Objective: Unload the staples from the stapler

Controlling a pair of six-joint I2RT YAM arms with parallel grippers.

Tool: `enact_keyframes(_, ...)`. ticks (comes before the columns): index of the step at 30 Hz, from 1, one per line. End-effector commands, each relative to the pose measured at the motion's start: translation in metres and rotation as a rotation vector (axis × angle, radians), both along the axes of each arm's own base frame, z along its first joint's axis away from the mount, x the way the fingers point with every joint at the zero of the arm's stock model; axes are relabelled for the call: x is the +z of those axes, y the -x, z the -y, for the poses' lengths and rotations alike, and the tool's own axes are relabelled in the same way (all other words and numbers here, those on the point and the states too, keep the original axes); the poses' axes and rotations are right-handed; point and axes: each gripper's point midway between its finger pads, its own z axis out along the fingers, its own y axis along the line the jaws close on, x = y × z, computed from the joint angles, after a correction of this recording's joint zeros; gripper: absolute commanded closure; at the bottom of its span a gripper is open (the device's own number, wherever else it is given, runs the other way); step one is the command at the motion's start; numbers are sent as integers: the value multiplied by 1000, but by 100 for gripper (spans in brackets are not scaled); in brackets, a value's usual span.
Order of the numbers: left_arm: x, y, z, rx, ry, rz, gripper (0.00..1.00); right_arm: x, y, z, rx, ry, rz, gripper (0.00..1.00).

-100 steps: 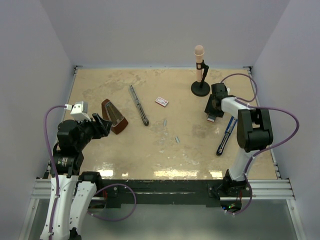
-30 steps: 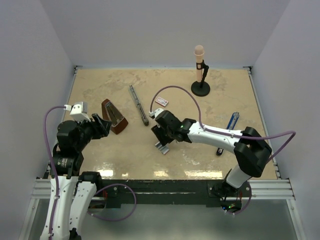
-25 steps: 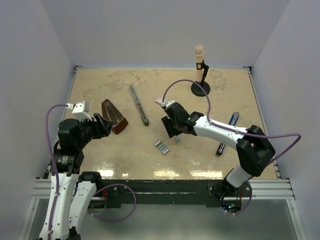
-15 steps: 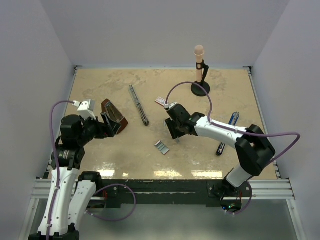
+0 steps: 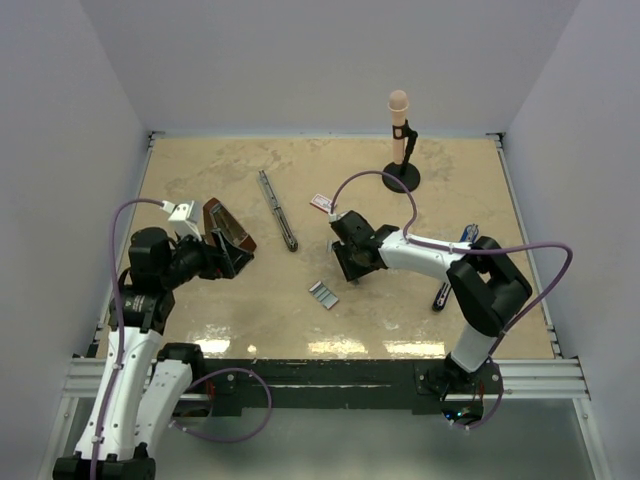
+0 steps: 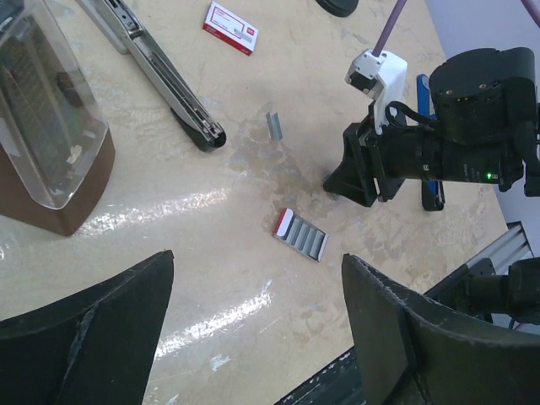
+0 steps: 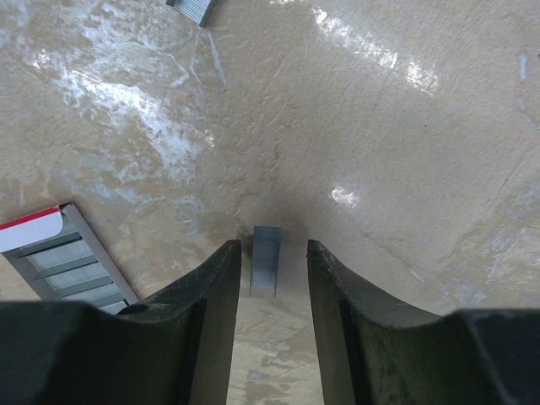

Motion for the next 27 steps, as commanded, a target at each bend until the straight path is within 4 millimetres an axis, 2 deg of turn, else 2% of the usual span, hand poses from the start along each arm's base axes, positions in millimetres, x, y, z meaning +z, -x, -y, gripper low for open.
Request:
enact_keyframes(1, 1, -6, 11, -40, 26, 4, 16, 9, -9, -15, -5, -69, 28, 60)
enact_keyframes(5, -6, -8, 17, -43, 11, -19, 16, 0, -7, -14, -11, -60, 6, 61)
enact_keyframes(13, -14, -8, 40, -65, 0, -53, 20, -4, -7, -9, -21, -35, 11, 66)
enact_keyframes(17, -20, -6, 52, -82, -7, -78, 22, -6, -6, -8, -23, -37, 9, 72)
enact_keyframes(23, -26, -3, 63, -99, 27, -101, 23, 2, -9, -11, -26, -70, 40, 79)
enact_keyframes(27, -39, 4, 73, -146, 66, -169, 22, 13, -10, -19, -16, -123, 56, 80)
